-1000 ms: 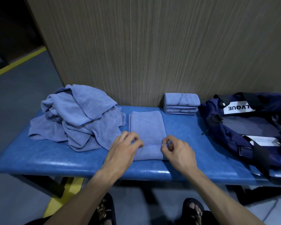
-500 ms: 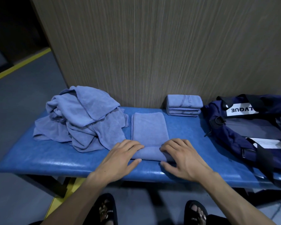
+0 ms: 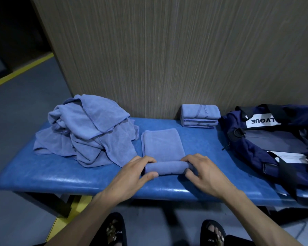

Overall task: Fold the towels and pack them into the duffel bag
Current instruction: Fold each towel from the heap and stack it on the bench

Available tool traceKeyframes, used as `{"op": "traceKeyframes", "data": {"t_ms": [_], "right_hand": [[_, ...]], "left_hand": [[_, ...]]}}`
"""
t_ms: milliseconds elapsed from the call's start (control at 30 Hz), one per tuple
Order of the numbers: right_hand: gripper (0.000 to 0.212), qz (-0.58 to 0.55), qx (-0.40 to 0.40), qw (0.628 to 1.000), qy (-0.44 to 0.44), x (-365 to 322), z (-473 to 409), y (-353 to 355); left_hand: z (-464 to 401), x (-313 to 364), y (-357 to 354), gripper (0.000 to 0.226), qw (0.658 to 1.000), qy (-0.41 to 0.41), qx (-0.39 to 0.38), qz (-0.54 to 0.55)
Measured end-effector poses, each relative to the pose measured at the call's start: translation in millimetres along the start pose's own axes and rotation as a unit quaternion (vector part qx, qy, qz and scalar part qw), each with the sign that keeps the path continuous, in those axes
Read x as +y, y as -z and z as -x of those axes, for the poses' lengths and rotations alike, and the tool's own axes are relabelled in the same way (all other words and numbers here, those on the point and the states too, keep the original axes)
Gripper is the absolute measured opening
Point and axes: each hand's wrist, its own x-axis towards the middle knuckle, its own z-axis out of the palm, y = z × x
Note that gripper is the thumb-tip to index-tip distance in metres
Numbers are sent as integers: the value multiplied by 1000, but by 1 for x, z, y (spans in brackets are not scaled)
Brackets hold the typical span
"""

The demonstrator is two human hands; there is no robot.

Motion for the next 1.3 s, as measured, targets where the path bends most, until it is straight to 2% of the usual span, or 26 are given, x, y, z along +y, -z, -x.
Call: {"op": "traceKeyframes", "data": {"t_ms": [167,300,467,667,800,967,1100,1200,1300], "right_hand": [[13,-109,-27,992,-55,3,4,6],[4,-184,-45,976,-103,3,1,13],[13,-211,-35,961,-174,5,-7,2],[22,-167,3,956,-239,-4,-18,-10],[26,-116,16,956,-270,-9,-23,-15],[31,-42,15,958,-282,-18,-26,-19],[22,-25,31,958,-286,-21,-25,-20],[17,11,50,962,-270,-24,-23,-22],[17,45,69,965,-249,-27,-21,-21]], "left_hand": [[3,-3,-2,28,999,28,14,35],[1,4,-3,18,992,73,21,105],[-7,6,-5,30,982,138,31,123],[-18,10,-5,51,973,218,52,64],[-25,14,-6,52,964,261,45,23],[-26,17,-7,50,956,289,49,-4],[-23,19,-10,33,952,296,80,-17],[-20,23,-12,28,953,285,80,-58],[-21,20,-11,27,950,304,70,-29]]}}
